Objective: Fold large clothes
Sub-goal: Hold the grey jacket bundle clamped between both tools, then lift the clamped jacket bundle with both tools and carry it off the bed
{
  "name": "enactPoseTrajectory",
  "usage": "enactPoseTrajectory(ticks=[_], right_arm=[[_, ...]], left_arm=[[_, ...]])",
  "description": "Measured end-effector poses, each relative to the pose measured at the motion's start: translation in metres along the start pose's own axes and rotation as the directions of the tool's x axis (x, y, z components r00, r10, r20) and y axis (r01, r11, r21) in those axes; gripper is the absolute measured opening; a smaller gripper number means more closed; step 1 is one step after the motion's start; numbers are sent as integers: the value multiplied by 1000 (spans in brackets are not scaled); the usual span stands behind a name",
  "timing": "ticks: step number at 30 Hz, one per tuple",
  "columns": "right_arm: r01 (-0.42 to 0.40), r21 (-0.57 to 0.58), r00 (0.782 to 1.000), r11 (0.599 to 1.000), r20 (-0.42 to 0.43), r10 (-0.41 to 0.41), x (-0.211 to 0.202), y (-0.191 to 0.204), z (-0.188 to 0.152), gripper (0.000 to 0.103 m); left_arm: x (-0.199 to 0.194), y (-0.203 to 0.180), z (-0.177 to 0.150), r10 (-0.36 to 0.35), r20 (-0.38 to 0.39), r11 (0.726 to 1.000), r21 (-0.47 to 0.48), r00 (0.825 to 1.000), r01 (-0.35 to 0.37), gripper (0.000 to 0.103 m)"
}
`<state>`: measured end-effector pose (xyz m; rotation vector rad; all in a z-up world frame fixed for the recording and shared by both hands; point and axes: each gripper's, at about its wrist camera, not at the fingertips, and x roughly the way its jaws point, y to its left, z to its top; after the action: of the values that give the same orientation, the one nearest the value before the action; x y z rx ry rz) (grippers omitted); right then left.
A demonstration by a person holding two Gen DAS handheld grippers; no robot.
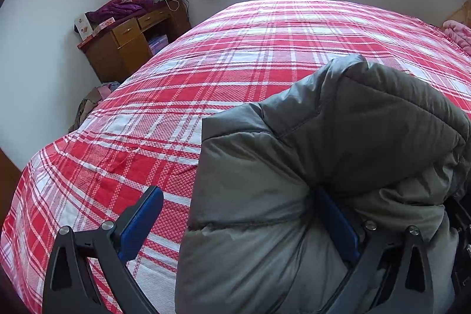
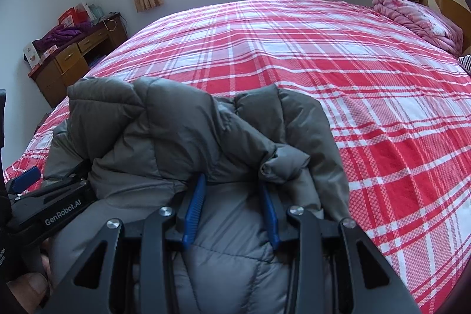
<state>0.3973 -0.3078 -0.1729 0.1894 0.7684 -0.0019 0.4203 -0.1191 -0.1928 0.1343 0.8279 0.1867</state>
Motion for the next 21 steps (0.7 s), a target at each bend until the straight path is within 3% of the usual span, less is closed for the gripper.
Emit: enactPoseTrajectory(ticks=[6, 8, 11, 13, 16, 17, 21], right_arm=[[0, 1, 1000, 1000, -1, 0, 1, 0, 0, 39], [-1, -9, 1000, 1000, -3, 1, -2, 0, 0, 40], [-17, -23, 999, 1000, 39, 18, -21, -2, -5, 55], [-12, -5, 996, 1000, 86, 12, -40, -6, -11, 78], [10, 30, 991, 999, 131, -14, -62, -19, -23, 81], [33, 51, 993, 998, 110, -39, -63, -27, -30, 81], [-37, 134, 997, 990, 79, 27, -58, -46, -46, 81]], left_arm=[[0, 5, 3, -45, -35, 999, -4, 998, 45, 102], [-12, 15, 0, -118, -56, 993, 15, 991, 119, 102], [-31, 41, -14, -201, -54, 980, -12, 978, 201, 102], [-41, 56, -25, -240, -41, 971, -21, 970, 239, 102], [-47, 64, -43, -274, -32, 962, -12, 961, 274, 102], [-47, 63, -48, -283, -31, 959, -8, 959, 283, 102], [-47, 55, -53, -279, -26, 960, 4, 960, 280, 102]])
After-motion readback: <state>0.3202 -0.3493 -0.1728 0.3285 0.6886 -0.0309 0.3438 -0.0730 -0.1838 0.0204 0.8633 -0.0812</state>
